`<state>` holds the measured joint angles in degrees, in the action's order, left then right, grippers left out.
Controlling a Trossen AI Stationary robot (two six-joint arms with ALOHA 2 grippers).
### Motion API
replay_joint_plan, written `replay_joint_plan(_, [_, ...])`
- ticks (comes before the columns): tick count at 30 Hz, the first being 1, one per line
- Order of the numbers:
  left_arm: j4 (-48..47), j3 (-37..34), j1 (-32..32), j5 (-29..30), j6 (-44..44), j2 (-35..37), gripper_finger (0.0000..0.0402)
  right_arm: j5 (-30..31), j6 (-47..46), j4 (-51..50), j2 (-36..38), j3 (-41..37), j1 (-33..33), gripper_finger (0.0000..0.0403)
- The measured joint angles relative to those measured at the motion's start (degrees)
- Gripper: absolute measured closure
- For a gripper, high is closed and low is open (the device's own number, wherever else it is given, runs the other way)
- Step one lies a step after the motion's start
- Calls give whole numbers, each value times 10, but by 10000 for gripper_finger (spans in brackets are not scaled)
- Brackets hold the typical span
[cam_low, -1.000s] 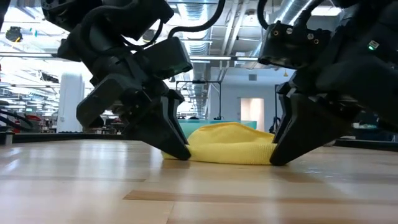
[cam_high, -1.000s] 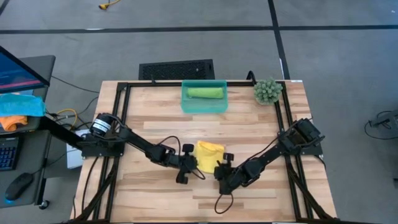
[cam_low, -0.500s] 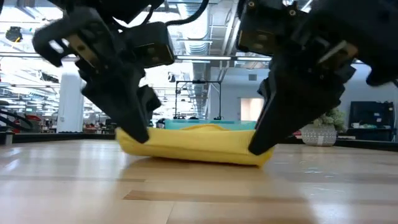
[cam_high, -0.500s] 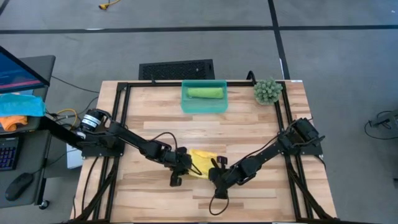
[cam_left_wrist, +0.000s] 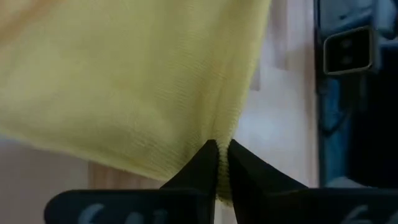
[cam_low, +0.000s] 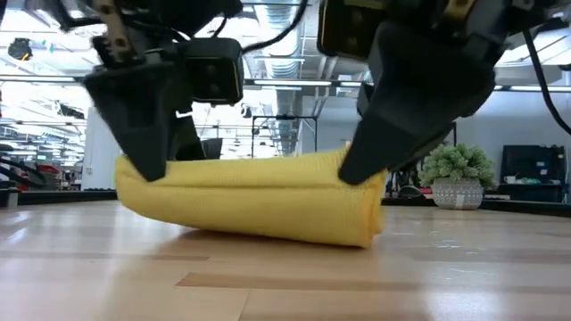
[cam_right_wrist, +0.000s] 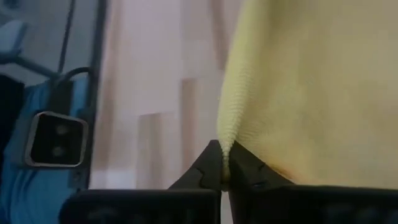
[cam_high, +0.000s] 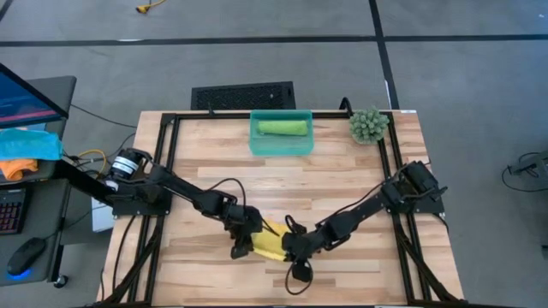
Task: Roll microfiber towels into tight, uniform cylinder then place into a basket
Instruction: Roll the yellow towel
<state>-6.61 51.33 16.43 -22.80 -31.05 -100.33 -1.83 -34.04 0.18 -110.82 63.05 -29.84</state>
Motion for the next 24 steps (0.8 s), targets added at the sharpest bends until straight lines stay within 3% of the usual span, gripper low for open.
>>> replay_joint_plan(9, [-12,3,-49,-48,-188,0,381,-1,-95,-40,0,0,18,387])
replay_joint_plan(16, [-65,1,-63,-96,-325,1,381,-66,-136,-54,0,-2,1,387])
replay_joint_plan(19, [-111,1,-63,-88,-337,-1,381,-79,-145,-51,-3,-3,-16,393])
replay_joint_plan(24, [-128,2,-59,-44,-307,0,381,-34,-140,-52,-2,-1,-19,379])
